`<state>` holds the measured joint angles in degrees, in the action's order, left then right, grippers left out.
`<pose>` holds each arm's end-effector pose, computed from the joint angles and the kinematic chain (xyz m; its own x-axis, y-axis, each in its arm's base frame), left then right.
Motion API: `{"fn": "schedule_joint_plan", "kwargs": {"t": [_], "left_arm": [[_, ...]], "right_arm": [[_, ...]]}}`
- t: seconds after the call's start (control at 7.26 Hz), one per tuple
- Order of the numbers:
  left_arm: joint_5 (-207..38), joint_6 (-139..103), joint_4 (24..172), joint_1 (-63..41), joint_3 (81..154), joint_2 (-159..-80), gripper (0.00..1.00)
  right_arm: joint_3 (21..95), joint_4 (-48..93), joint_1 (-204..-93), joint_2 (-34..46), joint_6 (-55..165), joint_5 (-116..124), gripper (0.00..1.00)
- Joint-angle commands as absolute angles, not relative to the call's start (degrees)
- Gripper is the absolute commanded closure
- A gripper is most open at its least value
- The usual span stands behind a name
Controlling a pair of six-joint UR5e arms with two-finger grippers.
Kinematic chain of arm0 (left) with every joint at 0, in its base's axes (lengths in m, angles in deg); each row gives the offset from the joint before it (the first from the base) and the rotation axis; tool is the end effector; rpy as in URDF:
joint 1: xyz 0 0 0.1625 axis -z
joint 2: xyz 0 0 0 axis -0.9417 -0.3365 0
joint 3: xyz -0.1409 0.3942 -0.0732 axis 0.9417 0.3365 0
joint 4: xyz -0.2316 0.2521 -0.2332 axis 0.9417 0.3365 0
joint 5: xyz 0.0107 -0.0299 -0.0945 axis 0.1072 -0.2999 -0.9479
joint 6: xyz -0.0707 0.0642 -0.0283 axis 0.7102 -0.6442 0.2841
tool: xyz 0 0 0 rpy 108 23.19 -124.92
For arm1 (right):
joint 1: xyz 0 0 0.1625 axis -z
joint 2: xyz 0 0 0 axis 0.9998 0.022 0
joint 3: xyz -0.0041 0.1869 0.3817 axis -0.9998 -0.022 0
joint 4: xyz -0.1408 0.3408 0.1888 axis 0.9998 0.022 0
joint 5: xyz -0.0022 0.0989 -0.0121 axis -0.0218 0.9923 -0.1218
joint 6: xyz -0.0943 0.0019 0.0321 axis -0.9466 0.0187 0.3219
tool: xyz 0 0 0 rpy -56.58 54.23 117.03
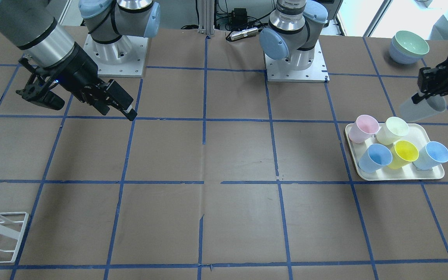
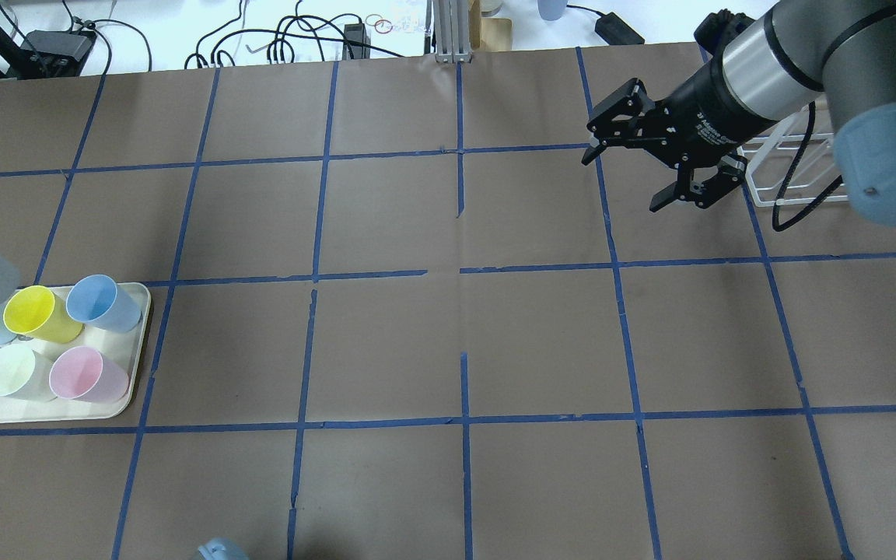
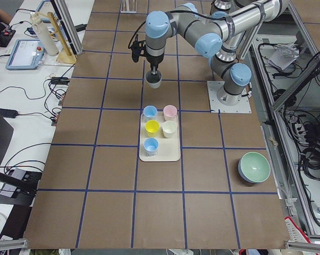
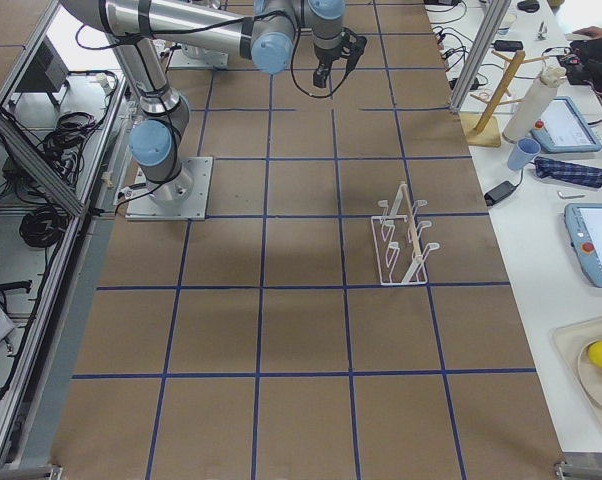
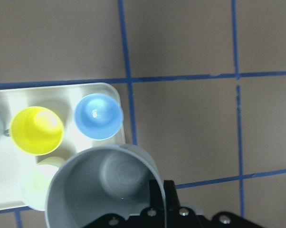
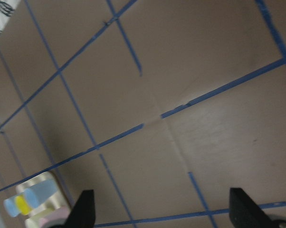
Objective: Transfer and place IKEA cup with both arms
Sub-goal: 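Carry the cup to the tray with the left gripper while the right gripper withdraws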
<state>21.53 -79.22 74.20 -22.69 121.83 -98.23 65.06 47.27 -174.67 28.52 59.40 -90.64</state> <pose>0.2102 -0.4421 0.4543 -0.9887 0.0641 0.1356 0.0649 0.9979 0.0015 0.1304 -0.4868 0.4463 -0.8602 0.4004 -0.3156 0.4059 0.9125 0.0513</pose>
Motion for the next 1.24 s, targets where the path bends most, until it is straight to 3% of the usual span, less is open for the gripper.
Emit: {"fn": "schedule_joint_plan", "kwargs": {"t": [0.0, 0.41, 1.1], "left_arm": [[29.21, -85.43, 68.16, -30.93, 124.45, -101.49, 1.00], [30.12, -85.01, 46.32, -33.95, 133.84, -105.36, 1.00], [31.25, -83.86, 43.26, -33.95, 136.77, -111.25, 1.00]], "right_arm": [[58.86, 38.36, -179.34, 29.43, 58.36, -106.24, 0.00], [58.99, 34.80, -179.36, 30.84, 49.19, -110.33, 0.00], [60.67, 34.71, -179.27, 32.25, 45.35, -109.63, 0.00]]}}
